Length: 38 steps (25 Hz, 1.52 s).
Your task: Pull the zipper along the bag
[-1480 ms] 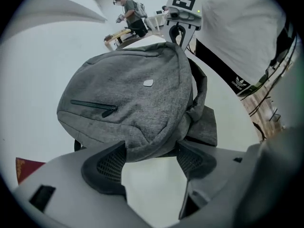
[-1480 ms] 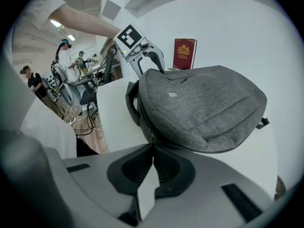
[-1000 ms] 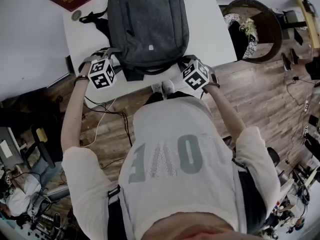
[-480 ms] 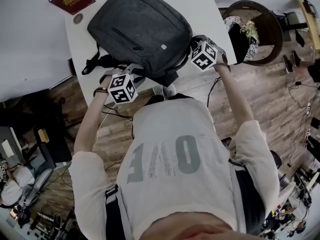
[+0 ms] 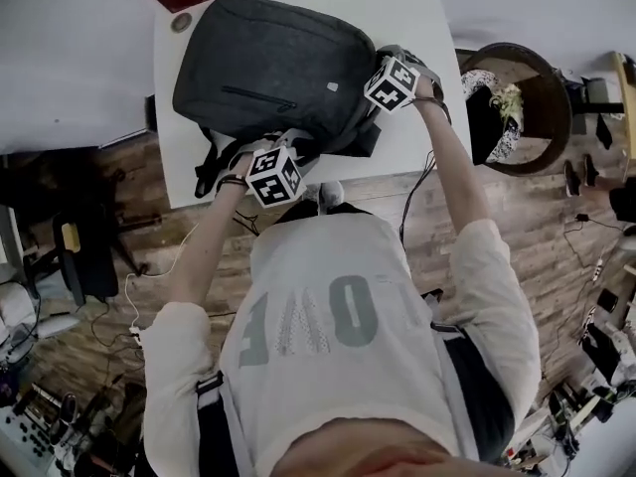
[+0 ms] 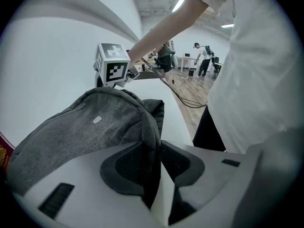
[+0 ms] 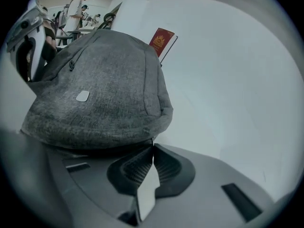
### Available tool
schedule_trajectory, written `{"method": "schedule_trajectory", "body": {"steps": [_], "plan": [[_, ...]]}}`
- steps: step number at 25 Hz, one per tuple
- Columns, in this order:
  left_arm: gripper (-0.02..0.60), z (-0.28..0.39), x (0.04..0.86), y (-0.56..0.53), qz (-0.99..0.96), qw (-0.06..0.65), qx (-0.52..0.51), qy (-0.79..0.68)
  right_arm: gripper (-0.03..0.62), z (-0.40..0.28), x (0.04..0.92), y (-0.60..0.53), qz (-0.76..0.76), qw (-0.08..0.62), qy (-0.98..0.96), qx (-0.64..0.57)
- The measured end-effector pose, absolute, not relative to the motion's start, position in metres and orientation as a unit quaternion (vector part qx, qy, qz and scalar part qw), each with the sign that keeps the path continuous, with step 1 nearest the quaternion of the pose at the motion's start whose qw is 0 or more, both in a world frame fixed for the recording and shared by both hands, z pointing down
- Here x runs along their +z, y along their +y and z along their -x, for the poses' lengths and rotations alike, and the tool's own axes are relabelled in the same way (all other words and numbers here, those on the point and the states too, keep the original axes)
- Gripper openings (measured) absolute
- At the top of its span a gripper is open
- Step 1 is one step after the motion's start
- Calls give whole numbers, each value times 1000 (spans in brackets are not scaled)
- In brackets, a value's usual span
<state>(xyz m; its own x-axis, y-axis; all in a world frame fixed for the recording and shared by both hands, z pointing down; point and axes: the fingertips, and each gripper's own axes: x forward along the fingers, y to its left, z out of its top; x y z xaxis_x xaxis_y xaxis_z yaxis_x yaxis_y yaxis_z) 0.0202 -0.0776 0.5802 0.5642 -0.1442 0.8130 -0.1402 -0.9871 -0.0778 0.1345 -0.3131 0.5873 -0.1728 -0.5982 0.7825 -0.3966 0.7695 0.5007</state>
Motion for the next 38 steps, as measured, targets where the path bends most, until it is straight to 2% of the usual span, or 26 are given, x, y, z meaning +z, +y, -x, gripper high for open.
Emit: {"method": "schedule_trajectory", "body": {"steps": [4,12,14,17,22,30,38], "plan": [[135,-27,578,-86,887,-10,-449,103,31,-123,587,-331,-298,570,-758,-111],[137,15,527,-132,878,58,-451,151,31,-123,589,-332,-283,571,-763,-108],[189,34,535,-155,857,69,-484,164,31,-124,588,-332,-282,571,-763,-108],[225,53,567,-164,831,52,-536,140,31,-125,588,-329,-276,573,-764,-107],[235,56,577,-169,843,-13,-523,127,31,-128,589,-328,-236,599,-754,-132],[236,57,582,-170,833,-25,-535,138,31,-130,584,-322,-207,618,-748,-126],[238,59,582,-172,833,-27,-534,145,31,-136,578,-303,-116,666,-728,-113]]}}
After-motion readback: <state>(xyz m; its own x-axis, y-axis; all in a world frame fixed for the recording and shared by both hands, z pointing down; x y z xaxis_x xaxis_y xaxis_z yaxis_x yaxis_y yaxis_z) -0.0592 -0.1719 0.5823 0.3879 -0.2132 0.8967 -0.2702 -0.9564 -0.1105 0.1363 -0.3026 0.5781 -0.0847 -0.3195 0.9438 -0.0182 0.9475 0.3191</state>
